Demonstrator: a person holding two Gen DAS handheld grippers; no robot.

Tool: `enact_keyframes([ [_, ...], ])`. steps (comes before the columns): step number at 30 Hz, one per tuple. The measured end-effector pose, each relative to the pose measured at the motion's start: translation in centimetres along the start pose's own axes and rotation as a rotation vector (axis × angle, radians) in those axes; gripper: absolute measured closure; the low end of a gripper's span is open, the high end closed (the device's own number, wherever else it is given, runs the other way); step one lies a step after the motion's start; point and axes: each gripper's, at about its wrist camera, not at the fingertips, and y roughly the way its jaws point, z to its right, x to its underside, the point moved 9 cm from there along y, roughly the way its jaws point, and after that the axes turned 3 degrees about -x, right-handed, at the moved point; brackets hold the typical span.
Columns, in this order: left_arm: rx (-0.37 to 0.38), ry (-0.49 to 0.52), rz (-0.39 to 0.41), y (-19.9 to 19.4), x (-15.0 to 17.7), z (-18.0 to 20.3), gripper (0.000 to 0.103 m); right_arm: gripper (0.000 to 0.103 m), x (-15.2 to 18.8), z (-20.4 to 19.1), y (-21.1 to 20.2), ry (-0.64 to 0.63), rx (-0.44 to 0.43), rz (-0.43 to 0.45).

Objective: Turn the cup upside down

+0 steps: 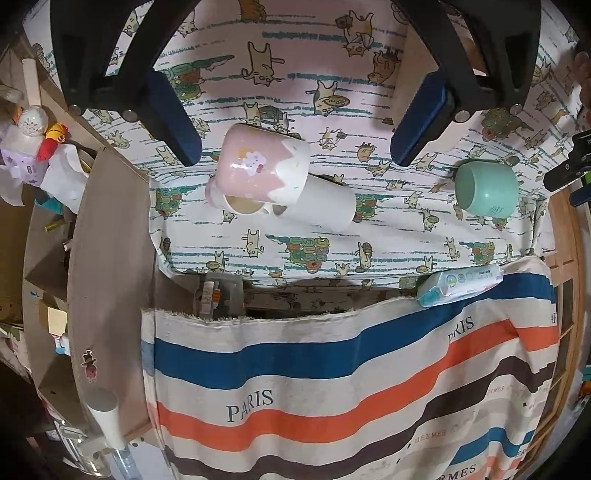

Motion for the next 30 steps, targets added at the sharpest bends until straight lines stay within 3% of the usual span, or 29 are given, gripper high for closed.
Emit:
enact_keyframes([
  [8, -0.018, -0.003, 0.002, 0.0, -0.1, -0.1, 0.0, 0.0, 0.0, -0.2, 0.0, -0.004, -0.011, 0.0],
  [10, -0.021, 0.002, -0.037, 0.0, 0.0, 0.4, 0.0, 0.0, 0.0, -0.2, 0.0, -0.004, -0.011, -0.001],
  [16, 0.098, -0.084, -0.137, -1.6, -2.5, 2.7, 0.0, 0.0, 0.0, -0.2, -0.1, -0.004, -0.011, 0.0],
  [18, 0.09, -0.084, -0.159, -1.6, -3.7, 3.4, 0.0, 0.0, 0.0, -0.2, 0.0, -0.004, -0.011, 0.0],
  [22, 0.163, -0.107, -0.315, 0.3, -4.4, 5.4, 0.0, 0.0, 0.0, 0.0, -0.1, -0.002, 0.0, 0.001],
  [25, 0.202, -0.16, -0.438, 2.1, -4.0, 6.7, 0.0, 0.0, -0.2, 1.3, -0.6, 0.022, 0.087, 0.016],
  [27, 0.196, -0.176, -0.491, 2.7, -3.5, 7.6, 0.0, 0.0, -0.3, 2.4, -0.9, 0.055, 0.125, 0.027],
  [30, 0.203, -0.181, -0.533, 3.4, -3.2, 9.3, 0.0, 0.0, -0.2, 3.5, -0.4, 0.105, 0.116, 0.008],
])
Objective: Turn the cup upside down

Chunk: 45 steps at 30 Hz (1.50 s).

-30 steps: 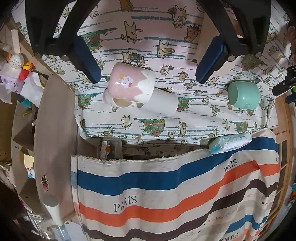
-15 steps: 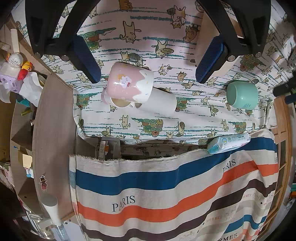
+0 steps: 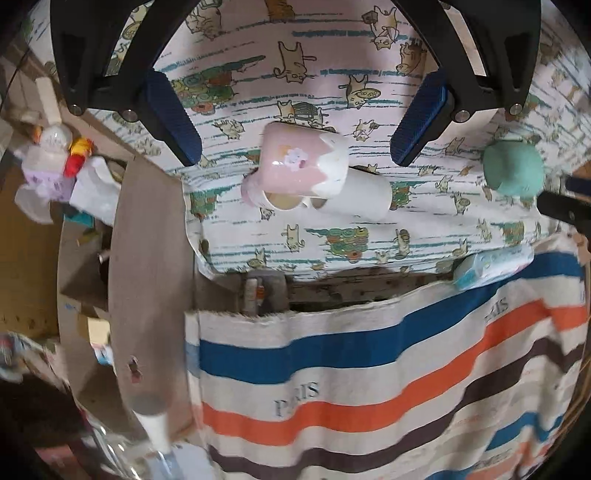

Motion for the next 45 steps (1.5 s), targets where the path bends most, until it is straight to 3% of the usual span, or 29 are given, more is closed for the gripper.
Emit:
enact_keyframes([
  [9, -0.022, 0.053, -0.118, 3.5, 1.3, 4.0, 0.002, 0.0, 0.1, -0.9, -0.3, -0.059, 0.009, 0.011],
  [26, -0.069, 0.027, -0.247, 8.3, 3.4, 4.9, 0.012, 0.0, 0.2, -0.5, -0.2, -0.046, 0.012, 0.007],
  [33, -0.068, 0.021, -0.302, 10.1, 4.8, 4.8, 0.03, 0.0, 0.2, -0.8, -0.2, -0.053, 0.0, 0.002],
  [38, -0.048, 0.04, -0.271, 9.5, 4.7, 5.3, 0.035, 0.0, 0.3, -1.0, -0.1, -0.064, -0.003, 0.001],
  [45, -0.082, 0.119, -0.149, 6.8, 3.3, 5.7, 0.036, 0.0, 0.3, -1.2, -0.1, -0.065, -0.005, -0.001],
])
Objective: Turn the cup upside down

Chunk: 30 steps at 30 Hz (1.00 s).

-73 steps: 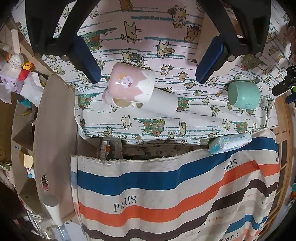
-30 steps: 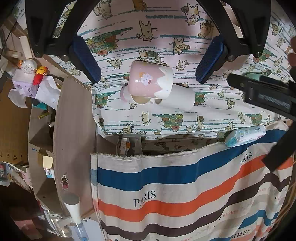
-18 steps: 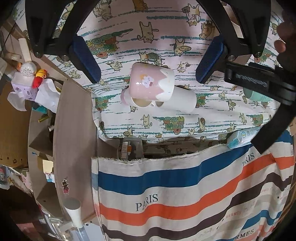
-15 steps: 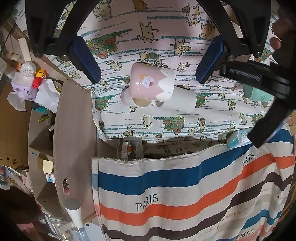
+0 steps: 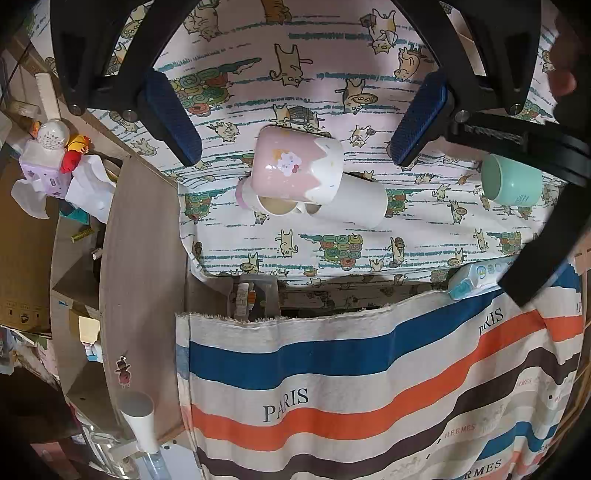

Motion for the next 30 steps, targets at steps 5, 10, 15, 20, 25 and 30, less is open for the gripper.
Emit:
enact_keyframes([
  [5, -0.078, 0.038, 0.081, -1.8, -0.9, -0.6, 0.037, 0.0, 0.0, 0.1, 0.0, 0.001, 0.001, 0.0],
  [10, -0.089, 0.04, 0.114, -2.7, -1.3, -1.3, 0.037, 0.0, 0.0, 0.1, 0.0, 0.0, 0.0, 0.0],
  [15, -0.097, 0.051, 0.13, -2.9, -1.3, -1.1, 0.037, 0.0, 0.0, 0.1, 0.0, 0.001, -0.001, 0.0],
  [20, -0.086, 0.05, 0.14, -3.2, -1.1, -1.0, 0.037, 0.0, 0.0, 0.1, 0.0, 0.0, -0.001, 0.0],
  [25, -0.065, 0.046, 0.145, -3.6, -0.9, -1.0, 0.037, 0.0, 0.0, 0.1, 0.0, 0.0, -0.001, 0.0],
  [30, -0.053, 0.039, 0.155, -3.6, -0.9, -1.1, 0.037, 0.0, 0.0, 0.1, 0.0, 0.001, -0.001, 0.0],
])
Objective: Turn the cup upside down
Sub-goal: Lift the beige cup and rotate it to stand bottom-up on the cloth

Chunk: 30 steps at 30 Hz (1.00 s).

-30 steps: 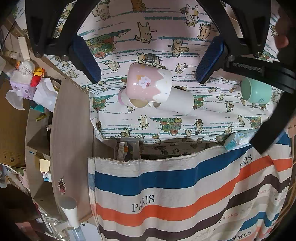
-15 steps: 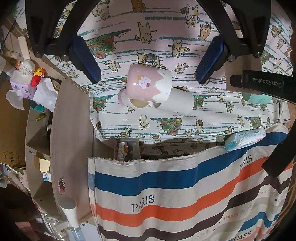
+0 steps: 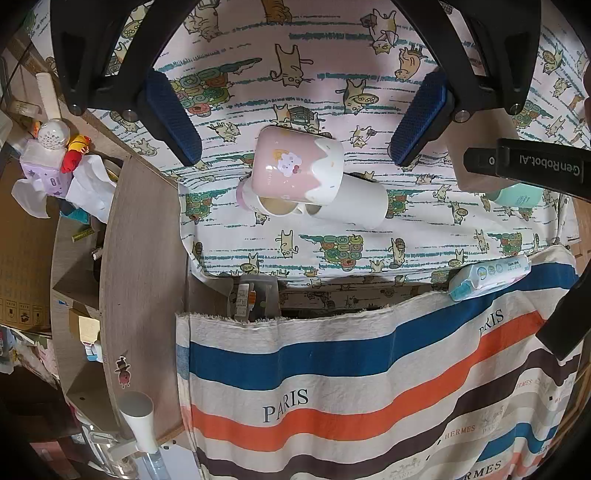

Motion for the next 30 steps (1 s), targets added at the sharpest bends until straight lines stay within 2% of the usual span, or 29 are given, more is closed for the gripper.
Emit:
enact_keyframes([
  [7, 0.056, -0.057, 0.083, -0.3, 0.5, -0.2, 0.037, 0.0, 0.0, 0.0, 0.0, 0.0, 0.0, -0.001],
  [13, 0.065, -0.028, 0.171, -0.6, 0.9, 0.2, 0.036, 0.0, 0.0, 0.0, 0.0, 0.0, 0.0, 0.0],
  [14, 0.07, -0.03, 0.194, -1.0, 0.8, 0.2, 0.034, 0.0, 0.0, 0.0, 0.0, 0.0, 0.0, 0.0],
  [16, 0.078, -0.02, 0.265, -2.3, 0.3, 0.3, 0.018, 0.0, 0.0, 0.0, 0.0, 0.0, 0.0, 0.0],
  [19, 0.065, 0.008, 0.369, -4.5, -0.4, 0.5, 0.008, 0.0, 0.0, 0.0, 0.0, -0.001, 0.0, -0.001],
  [23, 0.067, 0.021, 0.483, -7.3, -1.3, 0.2, 0.007, 0.0, 0.0, 0.0, 0.0, 0.0, 0.0, 0.0],
  [30, 0.033, -0.017, 0.661, -11.7, -2.3, -2.7, 0.001, 0.0, 0.0, 0.0, 0.0, 0.0, 0.0, -0.001],
])
